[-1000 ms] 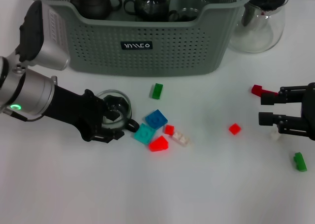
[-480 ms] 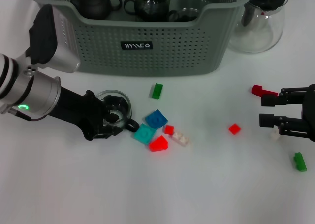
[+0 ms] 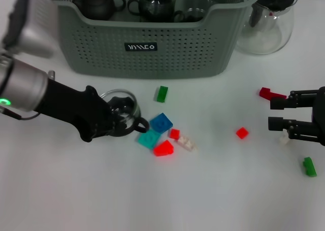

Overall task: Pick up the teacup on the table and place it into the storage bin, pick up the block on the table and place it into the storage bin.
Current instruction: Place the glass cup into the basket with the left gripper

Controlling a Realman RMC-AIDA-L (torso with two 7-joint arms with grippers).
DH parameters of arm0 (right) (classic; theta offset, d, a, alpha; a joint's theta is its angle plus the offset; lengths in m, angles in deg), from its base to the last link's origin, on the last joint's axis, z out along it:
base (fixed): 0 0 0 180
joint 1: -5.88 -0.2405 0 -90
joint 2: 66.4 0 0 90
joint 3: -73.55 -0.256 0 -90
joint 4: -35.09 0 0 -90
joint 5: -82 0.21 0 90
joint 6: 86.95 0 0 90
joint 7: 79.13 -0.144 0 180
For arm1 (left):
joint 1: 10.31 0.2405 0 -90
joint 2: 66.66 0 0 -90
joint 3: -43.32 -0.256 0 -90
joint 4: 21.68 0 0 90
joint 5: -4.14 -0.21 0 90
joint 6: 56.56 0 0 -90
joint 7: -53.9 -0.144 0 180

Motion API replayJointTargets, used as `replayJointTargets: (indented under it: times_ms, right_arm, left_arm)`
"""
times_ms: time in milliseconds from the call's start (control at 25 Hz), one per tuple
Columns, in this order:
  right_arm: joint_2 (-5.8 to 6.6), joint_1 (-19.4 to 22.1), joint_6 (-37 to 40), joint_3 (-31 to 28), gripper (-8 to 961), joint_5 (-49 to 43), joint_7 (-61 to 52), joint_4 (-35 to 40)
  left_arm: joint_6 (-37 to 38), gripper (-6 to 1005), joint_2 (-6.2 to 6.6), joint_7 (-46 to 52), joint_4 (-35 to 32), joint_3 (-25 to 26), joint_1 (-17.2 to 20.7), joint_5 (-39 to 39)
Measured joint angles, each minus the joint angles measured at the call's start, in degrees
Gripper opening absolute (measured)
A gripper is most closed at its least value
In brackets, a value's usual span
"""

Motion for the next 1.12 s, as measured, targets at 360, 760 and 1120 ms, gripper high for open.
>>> replayJointTargets:
  times_ms: [360,760,1120]
  right_arm:
    - [0.01,-0.01,-0.01,0.00,517,-0.06,0.15,-0.06]
    - [-0.03,0.00,0.00,0.03,517,-0.21,0.05,-0.42]
    - [0.02,0.17,-0.77,-0.05,516,-0.41,0.45,-2.03]
  left_arm:
    - [18.05,54,4.53,-5.32,8.06,13.80,-5.83,19.02]
    - [-4.51,54,7.66,21.77,2.19,13.06,-16.09,32.95]
    - [-32.24,52,8.83,36.15,12.11,0.29,-26.33,20.73]
